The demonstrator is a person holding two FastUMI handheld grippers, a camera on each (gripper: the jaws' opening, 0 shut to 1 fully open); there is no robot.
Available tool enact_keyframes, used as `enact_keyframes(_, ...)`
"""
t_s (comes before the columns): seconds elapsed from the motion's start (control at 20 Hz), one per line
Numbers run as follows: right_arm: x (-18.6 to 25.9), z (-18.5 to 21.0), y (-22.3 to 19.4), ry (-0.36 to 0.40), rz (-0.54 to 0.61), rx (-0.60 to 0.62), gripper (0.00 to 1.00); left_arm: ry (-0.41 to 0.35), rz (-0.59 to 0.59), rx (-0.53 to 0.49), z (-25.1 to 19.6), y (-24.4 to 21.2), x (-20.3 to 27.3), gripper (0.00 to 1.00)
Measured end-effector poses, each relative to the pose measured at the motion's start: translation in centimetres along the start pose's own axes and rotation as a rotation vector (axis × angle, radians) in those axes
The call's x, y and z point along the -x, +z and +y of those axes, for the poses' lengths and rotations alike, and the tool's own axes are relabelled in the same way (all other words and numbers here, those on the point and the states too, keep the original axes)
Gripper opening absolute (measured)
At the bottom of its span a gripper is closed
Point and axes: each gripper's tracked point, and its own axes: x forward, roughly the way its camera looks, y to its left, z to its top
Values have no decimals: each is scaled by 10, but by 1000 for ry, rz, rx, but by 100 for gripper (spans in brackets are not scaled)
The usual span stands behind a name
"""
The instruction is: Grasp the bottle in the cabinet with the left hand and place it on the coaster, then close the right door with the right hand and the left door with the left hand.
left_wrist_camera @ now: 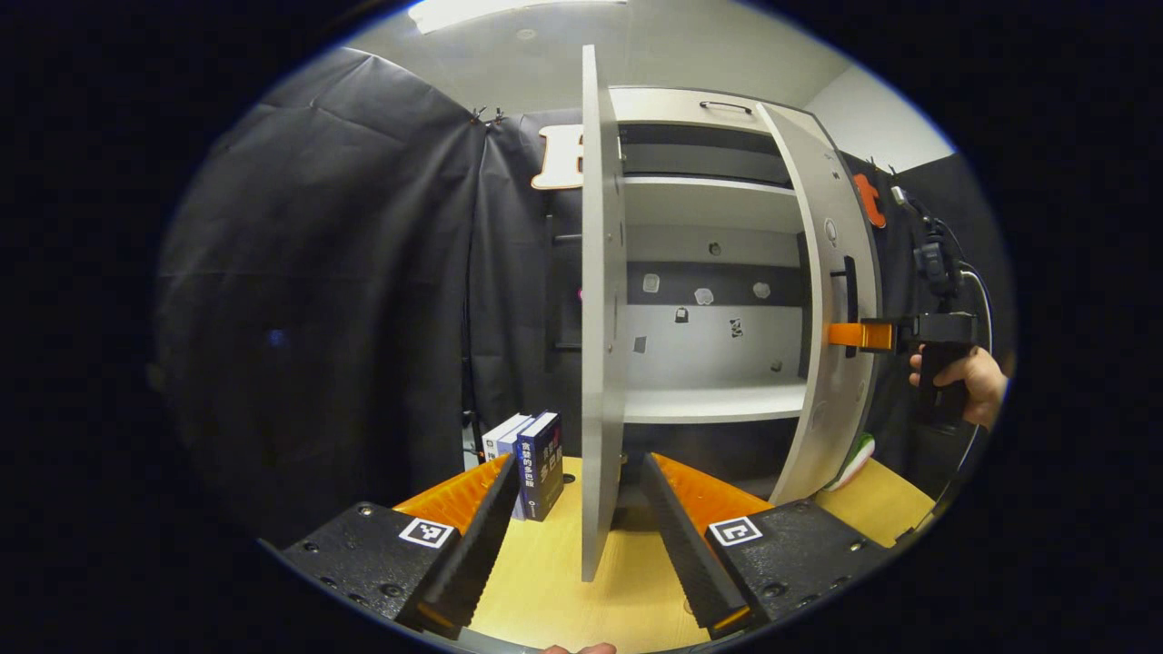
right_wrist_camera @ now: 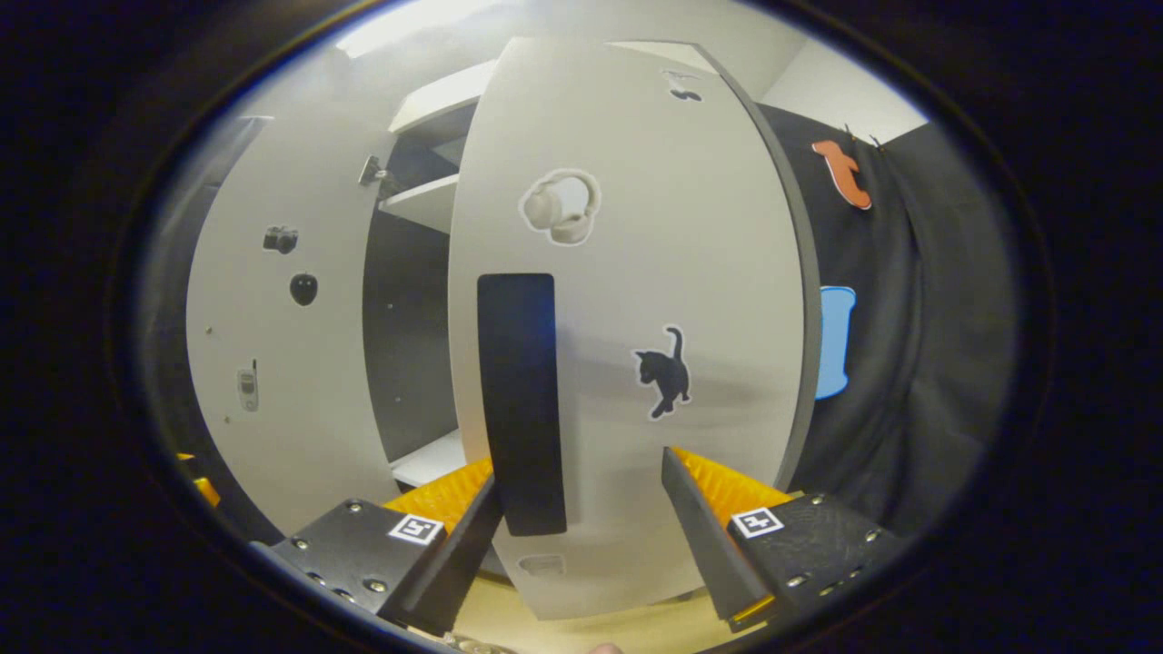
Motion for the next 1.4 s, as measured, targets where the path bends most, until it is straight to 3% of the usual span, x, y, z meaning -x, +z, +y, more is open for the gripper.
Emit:
enact_keyframes(0.4,-47,16,4,-51,-37,60,98,17,-5,12,33,7,-16,87)
enact_keyframes(0.8,-66,17,5,-140,-61,65,98,6,2,35,53,10,-36,86)
enact_keyframes(0.85,-67,17,4,-152,-63,69,93,-2,-3,36,55,14,-39,86)
enact_keyframes(0.9,-68,17,4,-163,-65,69,98,-13,1,36,56,16,-43,86)
enact_keyframes(1.2,-68,17,4,-181,-48,37,98,-97,-15,32,57,38,-58,86)
enact_keyframes(1.3,-65,20,4,-179,-43,20,93,-126,-17,24,56,44,-61,87)
enact_keyframes(1.4,-57,25,4,-172,-45,34,98,-153,-33,29,54,53,-63,87)
